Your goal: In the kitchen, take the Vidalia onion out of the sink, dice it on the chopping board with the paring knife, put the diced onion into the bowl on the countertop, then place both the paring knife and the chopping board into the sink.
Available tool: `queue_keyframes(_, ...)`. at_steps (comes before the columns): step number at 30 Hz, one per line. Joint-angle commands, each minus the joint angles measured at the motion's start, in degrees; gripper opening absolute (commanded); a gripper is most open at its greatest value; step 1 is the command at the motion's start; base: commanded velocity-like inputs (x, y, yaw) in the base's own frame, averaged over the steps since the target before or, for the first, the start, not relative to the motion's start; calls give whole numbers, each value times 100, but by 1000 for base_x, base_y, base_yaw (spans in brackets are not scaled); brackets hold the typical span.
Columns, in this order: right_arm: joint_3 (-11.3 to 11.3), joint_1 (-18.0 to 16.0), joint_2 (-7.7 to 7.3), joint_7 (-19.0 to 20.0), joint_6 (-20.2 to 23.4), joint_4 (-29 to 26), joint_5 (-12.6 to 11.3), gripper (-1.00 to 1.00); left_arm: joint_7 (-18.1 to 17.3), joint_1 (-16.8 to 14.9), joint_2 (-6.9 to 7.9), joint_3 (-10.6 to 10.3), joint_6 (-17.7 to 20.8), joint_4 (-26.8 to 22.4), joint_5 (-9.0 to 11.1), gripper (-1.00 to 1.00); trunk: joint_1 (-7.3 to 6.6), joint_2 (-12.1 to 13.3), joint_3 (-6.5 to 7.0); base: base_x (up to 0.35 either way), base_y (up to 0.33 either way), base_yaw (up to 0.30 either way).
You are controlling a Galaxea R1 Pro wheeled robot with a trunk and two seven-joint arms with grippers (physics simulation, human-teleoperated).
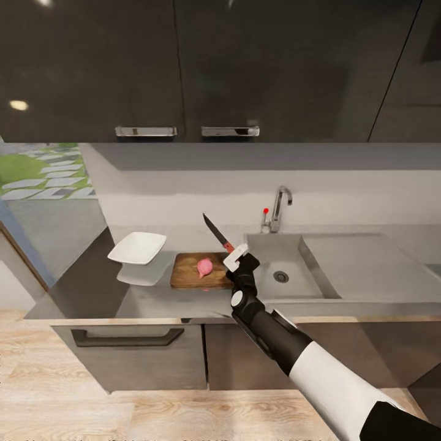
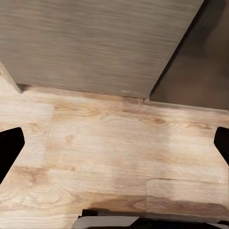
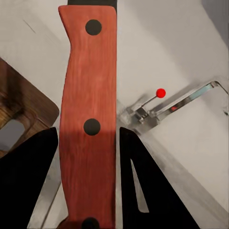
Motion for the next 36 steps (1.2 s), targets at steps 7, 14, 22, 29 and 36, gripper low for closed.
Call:
queue_keyframes(7, 22, 64, 13, -13, 52, 1, 34, -100, -37, -2, -6, 16, -9, -5, -10, 100, 4, -13, -75, 0, 181, 0)
queue_keyframes(14, 23, 79, 14, -13, 53, 1, 34, -100, -35, -1, -6, 16, -9, -5, -7, 100, 4, -13, -138, 0, 63, 0)
queue_keyframes(22, 22, 86, 14, -13, 60, 1, 40, -100, -34, -3, -6, 19, 0, -5, -3, 100, 4, -13, -194, 49, 111, 0)
queue_keyframes(29, 22, 89, 12, -13, 109, 1, 45, -100, -34, -1, -6, 21, 0, -5, -1, 100, 4, -13, -197, 13, 38, 0)
queue_keyframes(36, 39, 92, -4, -13, 122, 7, 46, -100, -34, -1, -6, 16, 0, 4, -1, 100, 4, -13, -197, 58, 103, 0)
